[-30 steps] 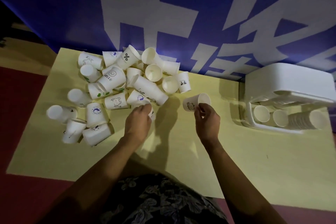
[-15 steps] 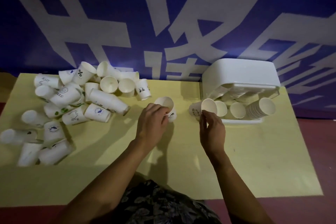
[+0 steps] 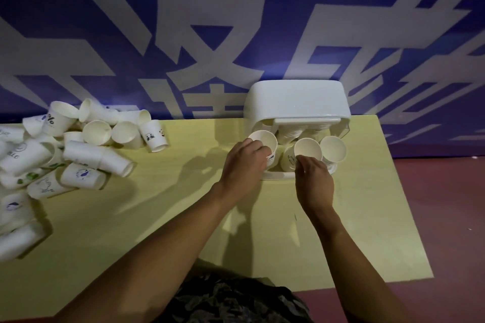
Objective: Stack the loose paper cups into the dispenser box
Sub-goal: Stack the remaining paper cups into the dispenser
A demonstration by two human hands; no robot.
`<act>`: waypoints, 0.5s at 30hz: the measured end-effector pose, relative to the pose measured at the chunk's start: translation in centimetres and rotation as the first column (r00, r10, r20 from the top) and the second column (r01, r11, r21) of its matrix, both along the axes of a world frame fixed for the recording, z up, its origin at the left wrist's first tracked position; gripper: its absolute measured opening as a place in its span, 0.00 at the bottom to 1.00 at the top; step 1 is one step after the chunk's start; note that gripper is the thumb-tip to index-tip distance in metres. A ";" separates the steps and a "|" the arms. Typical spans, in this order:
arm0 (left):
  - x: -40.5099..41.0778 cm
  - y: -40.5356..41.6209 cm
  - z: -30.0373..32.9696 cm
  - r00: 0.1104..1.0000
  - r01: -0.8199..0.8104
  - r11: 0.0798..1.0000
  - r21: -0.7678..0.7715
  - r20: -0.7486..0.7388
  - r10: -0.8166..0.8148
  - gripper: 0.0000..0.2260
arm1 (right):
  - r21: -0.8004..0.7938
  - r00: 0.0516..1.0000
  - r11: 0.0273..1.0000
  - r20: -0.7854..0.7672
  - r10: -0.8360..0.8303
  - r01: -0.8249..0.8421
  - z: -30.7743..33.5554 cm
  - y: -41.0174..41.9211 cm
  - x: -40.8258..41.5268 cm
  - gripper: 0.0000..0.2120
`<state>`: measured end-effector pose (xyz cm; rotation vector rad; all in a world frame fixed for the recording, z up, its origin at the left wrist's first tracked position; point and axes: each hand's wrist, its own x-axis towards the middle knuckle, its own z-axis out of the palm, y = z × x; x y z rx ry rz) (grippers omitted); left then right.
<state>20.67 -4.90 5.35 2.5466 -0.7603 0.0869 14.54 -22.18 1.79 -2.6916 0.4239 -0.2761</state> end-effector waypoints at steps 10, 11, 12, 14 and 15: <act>1.2 -4.8 -3.6 0.992 -0.017 0.991 0.133 -0.118 0.033 0.04 | -0.010 0.970 0.985 -0.180 0.166 -0.170 -3.9 -3.0 1.4 0.07; 1.3 -5.0 -3.7 0.991 -0.020 0.991 0.133 -0.131 0.038 0.03 | -0.016 0.965 0.983 -0.195 0.178 -0.184 -4.2 -3.1 1.6 0.07; 1.4 -5.1 -4.0 0.988 -0.020 0.989 0.149 -0.147 0.043 0.03 | -0.022 0.960 0.980 -0.210 0.188 -0.197 -4.5 -3.2 1.8 0.07; 1.6 -5.0 -4.8 0.979 0.004 0.976 0.220 -0.198 0.041 0.07 | -0.029 0.952 0.976 -0.224 0.206 -0.218 -5.1 -3.3 2.0 0.08; 1.7 -4.7 -5.4 0.972 0.021 0.973 0.231 -0.231 0.034 0.08 | -0.027 0.950 0.974 -0.229 0.214 -0.226 -5.3 -3.4 2.0 0.08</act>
